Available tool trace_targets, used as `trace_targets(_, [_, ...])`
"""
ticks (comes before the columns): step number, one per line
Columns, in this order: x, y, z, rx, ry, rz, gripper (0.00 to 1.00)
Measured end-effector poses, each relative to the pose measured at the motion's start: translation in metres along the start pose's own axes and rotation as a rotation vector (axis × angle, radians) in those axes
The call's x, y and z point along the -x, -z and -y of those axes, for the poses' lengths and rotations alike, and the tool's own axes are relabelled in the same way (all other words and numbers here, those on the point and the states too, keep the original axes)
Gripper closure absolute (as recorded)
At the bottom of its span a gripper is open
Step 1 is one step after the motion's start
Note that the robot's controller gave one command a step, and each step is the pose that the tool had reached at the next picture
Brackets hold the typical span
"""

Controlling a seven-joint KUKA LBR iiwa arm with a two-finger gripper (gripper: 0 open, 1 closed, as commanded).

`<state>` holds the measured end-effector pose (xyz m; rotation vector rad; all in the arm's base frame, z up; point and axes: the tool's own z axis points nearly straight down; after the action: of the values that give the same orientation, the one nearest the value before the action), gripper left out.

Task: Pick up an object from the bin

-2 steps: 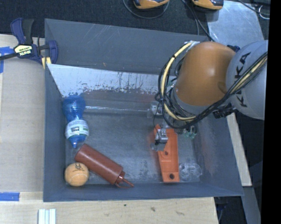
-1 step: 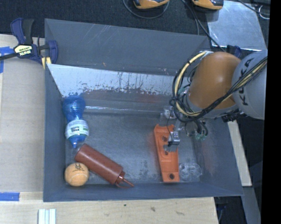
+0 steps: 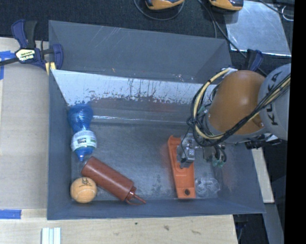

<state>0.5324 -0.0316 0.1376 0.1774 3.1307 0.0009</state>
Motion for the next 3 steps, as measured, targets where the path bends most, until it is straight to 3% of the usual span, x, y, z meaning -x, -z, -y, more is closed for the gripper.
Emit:
trace_targets(1, [0.0, 0.0, 0.0, 0.0, 0.0, 0.0, 0.0])
trace_targets(2, [0.0, 0.0, 0.0, 0.0, 0.0, 0.0, 0.0])
trace_targets(3, [0.071, -0.066, -0.002, 0.001, -0.032, 0.002, 0.0])
